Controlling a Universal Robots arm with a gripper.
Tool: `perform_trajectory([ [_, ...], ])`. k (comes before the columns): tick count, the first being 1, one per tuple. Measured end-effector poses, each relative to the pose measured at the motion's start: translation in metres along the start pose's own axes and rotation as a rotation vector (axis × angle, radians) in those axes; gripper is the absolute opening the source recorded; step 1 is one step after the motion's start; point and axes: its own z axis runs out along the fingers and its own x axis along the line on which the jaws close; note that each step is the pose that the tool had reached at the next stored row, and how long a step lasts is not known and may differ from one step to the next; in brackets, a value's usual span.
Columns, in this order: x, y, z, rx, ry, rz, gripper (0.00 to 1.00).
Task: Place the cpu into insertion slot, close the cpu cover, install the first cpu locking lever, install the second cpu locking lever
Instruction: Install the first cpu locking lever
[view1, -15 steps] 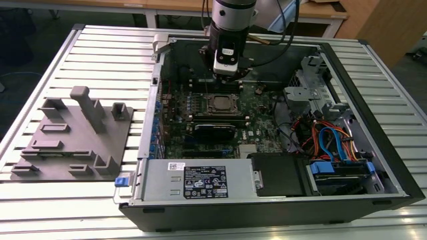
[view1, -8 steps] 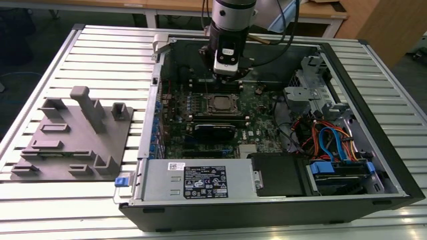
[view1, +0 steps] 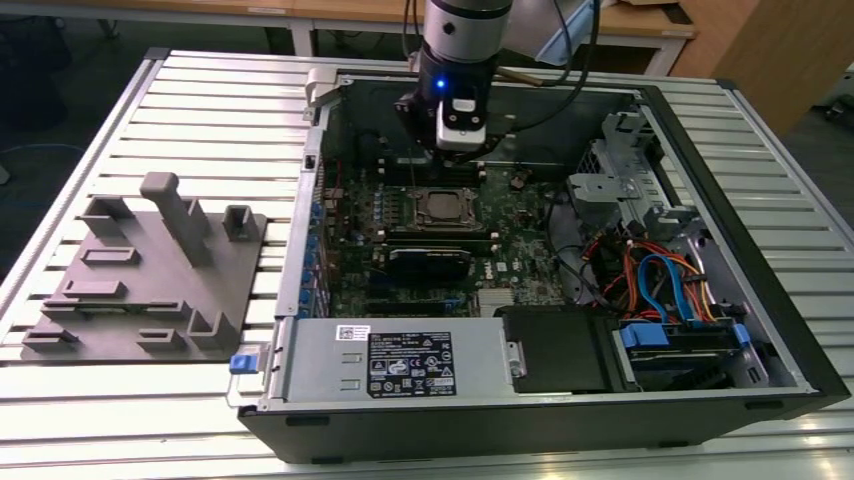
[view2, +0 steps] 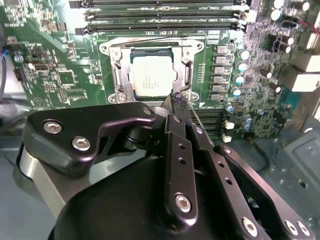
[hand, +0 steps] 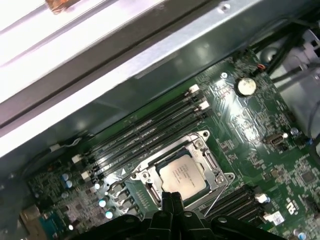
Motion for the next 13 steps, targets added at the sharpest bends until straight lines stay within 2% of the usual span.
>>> perform_trajectory([
  [3, -0.0001, 0.0, 0.0002, 0.0003, -0.0011, -0.036, 0.11],
  [4, 0.0001, -0.0001, 0.0003, -0.0017, -0.005, -0.04, 0.11],
  [7, 0.0015, -0.0009, 0.0006, -0.0139, -0.0266, -0.044, 0.11],
  [8, 0.0019, -0.0011, 0.0006, -0.0169, -0.0321, -0.045, 0.11],
  [9, 0.0023, -0.0013, 0.0006, -0.0185, -0.0349, -0.046, 0.11],
  [13, 0.0024, -0.0014, 0.0006, -0.0189, -0.0356, -0.048, 0.11],
])
